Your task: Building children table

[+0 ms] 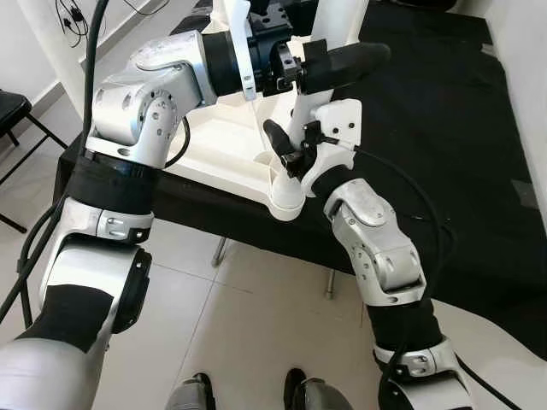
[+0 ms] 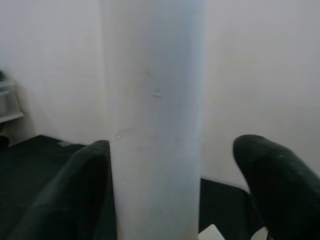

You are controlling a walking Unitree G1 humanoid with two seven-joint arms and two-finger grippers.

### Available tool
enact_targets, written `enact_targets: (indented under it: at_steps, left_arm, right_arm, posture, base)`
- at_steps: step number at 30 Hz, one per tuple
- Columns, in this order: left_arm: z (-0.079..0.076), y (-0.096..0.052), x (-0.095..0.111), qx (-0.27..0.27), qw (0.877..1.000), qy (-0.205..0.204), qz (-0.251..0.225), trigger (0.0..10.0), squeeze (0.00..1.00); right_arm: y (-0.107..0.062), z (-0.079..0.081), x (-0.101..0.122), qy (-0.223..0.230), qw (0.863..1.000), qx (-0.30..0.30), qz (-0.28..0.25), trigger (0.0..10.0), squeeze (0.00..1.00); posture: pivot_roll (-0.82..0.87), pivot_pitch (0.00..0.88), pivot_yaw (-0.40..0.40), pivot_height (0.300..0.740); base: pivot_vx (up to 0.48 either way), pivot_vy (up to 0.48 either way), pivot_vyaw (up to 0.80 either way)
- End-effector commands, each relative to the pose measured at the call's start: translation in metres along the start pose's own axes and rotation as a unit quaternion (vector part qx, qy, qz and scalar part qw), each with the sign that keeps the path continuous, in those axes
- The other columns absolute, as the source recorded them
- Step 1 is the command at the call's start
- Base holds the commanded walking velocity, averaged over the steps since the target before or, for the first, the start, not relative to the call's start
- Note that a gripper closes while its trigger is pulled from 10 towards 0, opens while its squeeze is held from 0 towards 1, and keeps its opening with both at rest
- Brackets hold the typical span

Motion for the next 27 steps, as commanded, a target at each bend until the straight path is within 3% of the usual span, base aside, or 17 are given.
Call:
enact_targets:
  at_steps: [1, 18, 20, 27]
  left_arm:
    - [0.002, 0.005, 0.007, 0.002, 1.0, 0.022, 0.008, 0.0, 0.0]
    - [0.005, 0.006, 0.011, 0.018, 0.999, 0.034, 0.018, 0.0, 0.0]
    - [0.005, 0.006, 0.012, 0.022, 0.999, 0.031, 0.017, 0.0, 0.0]
    - [0.005, 0.005, 0.01, 0.029, 0.999, 0.028, 0.019, 0.0, 0.0]
  right_arm:
    - [-0.002, 0.003, -0.025, 0.015, 0.998, 0.005, 0.053, 10.0, 0.0]
    - [0.002, -0.001, -0.022, -0.014, 0.998, 0.018, 0.059, 10.0, 0.0]
    - [0.003, -0.007, -0.018, -0.02, 0.998, 0.029, 0.059, 10.0, 1.0]
    - [0.008, -0.02, -0.004, -0.027, 0.996, 0.064, 0.063, 10.0, 1.0]
  posture:
    - [0.04, 0.248, -0.024, 0.74]
    - [0.04, 0.244, -0.03, 0.74]
    - [0.04, 0.243, -0.032, 0.74]
    - [0.04, 0.244, -0.039, 0.74]
  base:
    - [0.0, 0.0, 0.0]
    - [0.0, 0.0, 0.0]
    - [0.0, 0.0, 0.0]
    - [0.0, 0.0, 0.0]
Point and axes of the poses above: a point about 5 cm out from each wrist's last joint towards the gripper, its own y axis pointing out of the wrist towards the gripper, its own x axis along the axis of the wrist's last joint, z = x × y, the point moved 1 cm from there along y, pointing out of the wrist towards the gripper, and after that the axes turned 13 degrees about y, right-handed, at the moved point
